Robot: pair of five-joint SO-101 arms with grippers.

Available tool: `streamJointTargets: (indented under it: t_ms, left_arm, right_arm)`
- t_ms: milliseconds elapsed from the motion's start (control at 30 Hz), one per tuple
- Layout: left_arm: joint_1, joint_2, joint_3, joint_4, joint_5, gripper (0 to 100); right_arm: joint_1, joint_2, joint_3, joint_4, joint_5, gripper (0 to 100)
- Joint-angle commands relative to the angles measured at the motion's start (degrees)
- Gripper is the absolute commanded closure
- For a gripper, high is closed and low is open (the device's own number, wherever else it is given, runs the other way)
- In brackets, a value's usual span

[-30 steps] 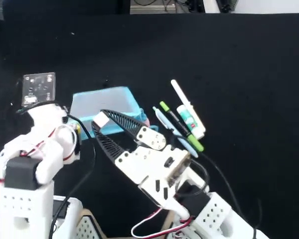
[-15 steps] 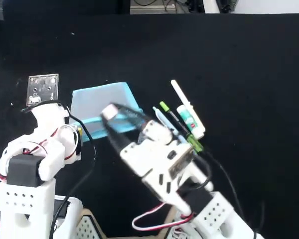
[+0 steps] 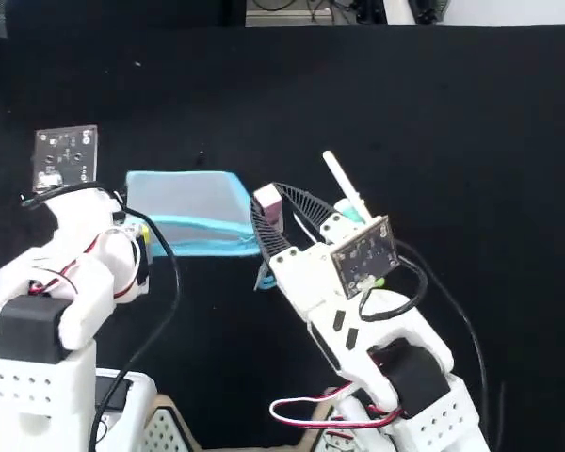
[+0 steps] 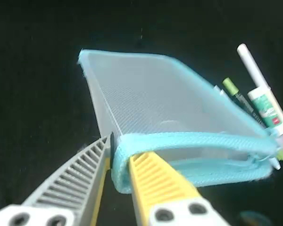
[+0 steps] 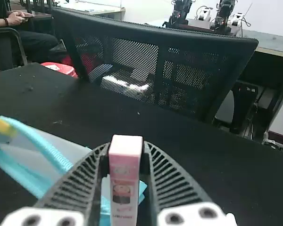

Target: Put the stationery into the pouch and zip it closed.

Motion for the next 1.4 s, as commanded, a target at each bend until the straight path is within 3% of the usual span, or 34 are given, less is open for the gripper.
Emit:
streamJointTargets:
  t_ms: [0, 233, 433, 633, 767, 933, 1267, 1367]
  left_arm:
    - [-0.31, -0.62, -9.1, -0.26, 0.09, 97]
    - [-0.31, 0.09, -18.95, 4.48, 2.9, 97]
    - [-0.31, 1.41, -18.42, 4.92, 4.57, 97]
    - [-0.4, 13.1, -21.23, 9.93, 4.48, 97]
    - [-4.62, 25.05, -29.49, 15.21, 4.48, 97]
    - [-9.27, 34.11, -36.0, 15.21, 4.48, 97]
    - [-9.19, 36.57, -37.05, 15.21, 0.53, 96]
    - [-9.19, 37.01, -36.35, 15.21, 0.44, 91]
  right_arm:
    - [1.14, -1.1, -2.95, 0.0, -0.26, 98.7]
    - [1.14, -0.84, -6.99, 0.35, -0.26, 98.7]
    - [1.14, -0.84, -7.34, 0.35, -0.26, 98.7]
    - [1.14, -0.84, -7.43, 0.35, -0.26, 98.7]
    - [1.14, -0.84, -7.08, 0.35, -0.26, 98.7]
    - [1.14, -0.84, -6.9, 0.97, -0.26, 98.7]
    - [1.14, -0.84, -6.9, 2.37, -0.26, 98.7]
    - [1.05, -0.84, -6.9, 2.37, -0.26, 98.7]
